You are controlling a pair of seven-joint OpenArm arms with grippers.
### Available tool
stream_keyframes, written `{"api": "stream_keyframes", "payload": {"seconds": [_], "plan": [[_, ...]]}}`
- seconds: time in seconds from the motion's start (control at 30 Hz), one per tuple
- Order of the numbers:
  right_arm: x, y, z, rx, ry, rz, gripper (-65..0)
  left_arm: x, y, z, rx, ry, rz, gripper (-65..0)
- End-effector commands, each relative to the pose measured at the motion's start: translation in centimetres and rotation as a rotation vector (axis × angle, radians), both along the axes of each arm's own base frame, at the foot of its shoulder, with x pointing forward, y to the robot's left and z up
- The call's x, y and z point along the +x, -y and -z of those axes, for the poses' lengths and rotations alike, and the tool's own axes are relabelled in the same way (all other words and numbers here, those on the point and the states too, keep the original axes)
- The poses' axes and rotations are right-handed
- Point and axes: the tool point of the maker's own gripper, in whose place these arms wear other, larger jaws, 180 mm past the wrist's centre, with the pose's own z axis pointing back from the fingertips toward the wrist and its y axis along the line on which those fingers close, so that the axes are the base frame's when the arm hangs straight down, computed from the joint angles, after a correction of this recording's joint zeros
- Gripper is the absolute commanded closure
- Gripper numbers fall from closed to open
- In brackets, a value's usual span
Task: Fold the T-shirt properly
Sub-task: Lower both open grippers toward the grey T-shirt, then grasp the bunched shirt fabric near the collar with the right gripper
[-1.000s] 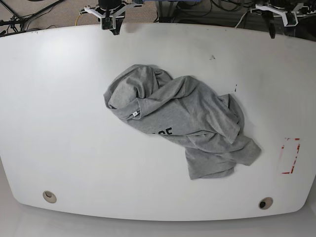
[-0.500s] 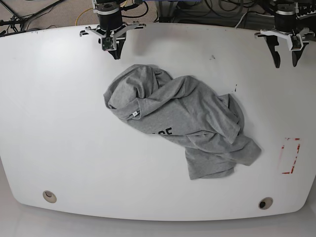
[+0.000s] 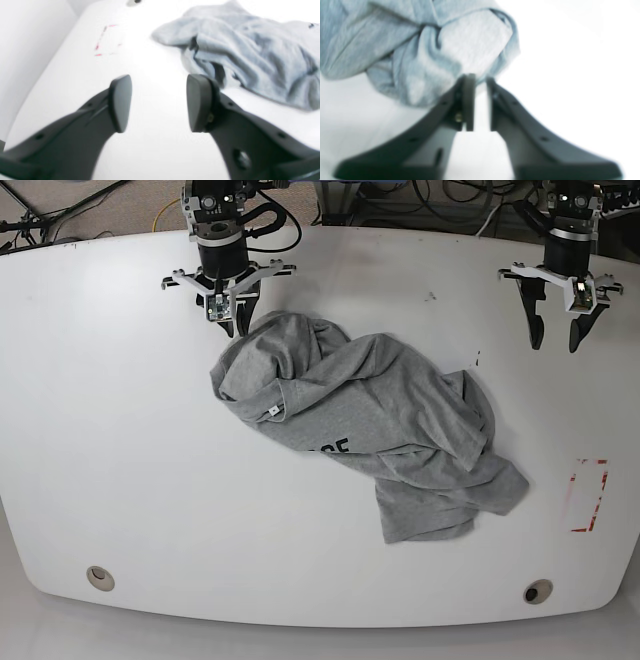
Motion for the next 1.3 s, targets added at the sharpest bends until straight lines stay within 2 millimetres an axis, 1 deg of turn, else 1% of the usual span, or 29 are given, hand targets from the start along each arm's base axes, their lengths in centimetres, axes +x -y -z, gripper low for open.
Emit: {"api": "stream_keyframes", "payload": {"seconds": [0.0, 0.07, 0.1, 0.17, 0.27, 0.37, 0.43, 0.5, 0.6, 0.7, 0.9, 1.0, 1.03, 1.17, 1.27], "plan": [[1.9, 0.0, -1.8, 0.004, 0.071, 0.001, -21.9, 1.0, 0.7, -1.4, 0.007, 0.051, 0.037, -41.1], [2.8, -0.2, -2.2, 0.006, 0.079, -0.002, -27.9, 1.0, 1.0, -1.2, 0.001, 0.049, 0.043, -45.7], [3.1, -0.7, -2.4, 0.013, 0.080, -0.014, -30.9, 1.0, 1.0, -1.2, 0.001, 0.049, 0.043, -48.1], [3.8, -1.6, -2.7, 0.022, 0.084, -0.037, -35.4, 0.9, 1.0, -1.2, 0.002, 0.048, 0.042, -50.6], [5.0, -3.0, -3.4, 0.026, 0.090, -0.077, -40.1, 1.0, 1.0, -1.2, 0.002, 0.047, 0.041, -50.7], [6.1, -4.7, -4.0, 0.031, 0.092, -0.127, -43.1, 1.1, 1.0, -0.6, 0.001, 0.012, 0.036, -50.7], [6.6, -5.6, -4.4, 0.026, 0.094, -0.162, -43.8, 1.1, 1.0, -0.5, 0.000, -0.005, 0.031, -50.7], [7.0, -6.3, -4.3, 0.026, 0.088, -0.185, -44.1, 1.1, 0.8, -0.2, 0.002, -0.023, 0.025, -50.7], [8.2, -6.8, -4.4, 0.020, 0.098, -0.200, -44.4, 1.0, 0.8, 0.1, 0.003, -0.036, 0.022, -50.6], [8.7, -7.6, -3.6, 0.016, 0.084, -0.242, -44.4, 1.0, 0.7, 0.1, 0.003, -0.038, 0.021, -50.6], [8.3, -9.3, -2.5, 0.012, 0.052, -0.348, -43.9, 1.0, 0.6, 0.2, 0.005, -0.040, 0.019, -50.6], [8.1, -10.3, -2.3, -0.014, 0.050, -0.408, -43.9, 1.0, 0.7, 0.2, 0.004, -0.040, 0.018, -50.6], [7.8, -10.4, -1.9, -0.048, 0.044, -0.436, -43.9, 1.0, 0.7, 0.2, 0.004, -0.040, 0.018, -50.6], [6.8, -11.7, -1.3, -0.170, 0.043, -0.535, -43.9, 1.0, 0.6, 0.3, 0.003, -0.042, 0.017, -50.6], [6.7, -11.7, -1.0, -0.254, 0.044, -0.566, -43.9, 1.0, 0.6, 0.3, 0.003, -0.042, 0.017, -50.6]]}}
